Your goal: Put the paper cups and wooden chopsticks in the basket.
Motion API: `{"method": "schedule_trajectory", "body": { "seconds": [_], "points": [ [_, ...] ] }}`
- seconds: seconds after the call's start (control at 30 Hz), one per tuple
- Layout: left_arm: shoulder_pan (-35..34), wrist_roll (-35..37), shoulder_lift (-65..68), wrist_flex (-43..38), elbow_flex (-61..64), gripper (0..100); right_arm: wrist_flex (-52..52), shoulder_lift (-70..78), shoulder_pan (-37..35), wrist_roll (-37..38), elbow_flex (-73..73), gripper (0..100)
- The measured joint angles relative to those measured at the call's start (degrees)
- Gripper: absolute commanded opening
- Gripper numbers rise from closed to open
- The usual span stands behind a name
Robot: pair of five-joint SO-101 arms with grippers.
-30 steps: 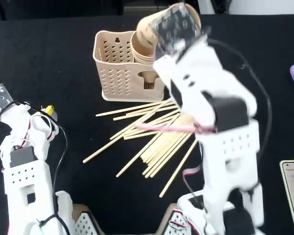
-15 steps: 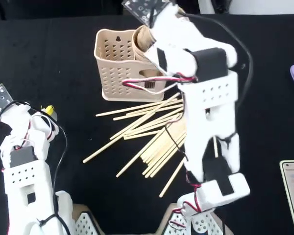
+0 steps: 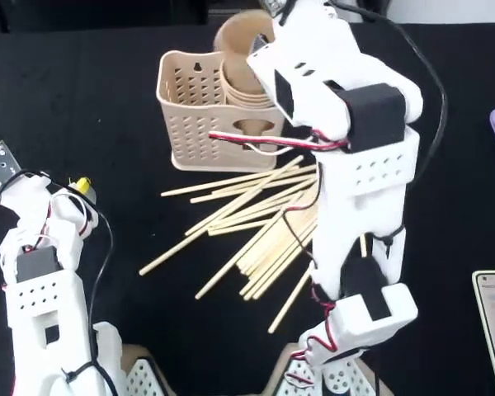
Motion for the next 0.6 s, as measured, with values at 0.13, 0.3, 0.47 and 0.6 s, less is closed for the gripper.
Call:
{"method": "schedule_trajectory", "body": {
  "seconds": [0.13,0.3,0.47,0.6],
  "points": [
    [0.0,0.0,0.0,0.0,0.0,19,0.0,0.0,-0.09,-0.79,0.0,13.6],
    [0.0,0.0,0.0,0.0,0.0,19,-0.97,1.93,-0.09,-5.54,1.49,1.2],
    [0.0,0.0,0.0,0.0,0.0,19,-4.13,3.25,-0.09,-9.76,4.48,1.1],
    [0.0,0.0,0.0,0.0,0.0,19,-7.3,2.46,-0.97,-10.37,5.89,1.1]
  ]
}}
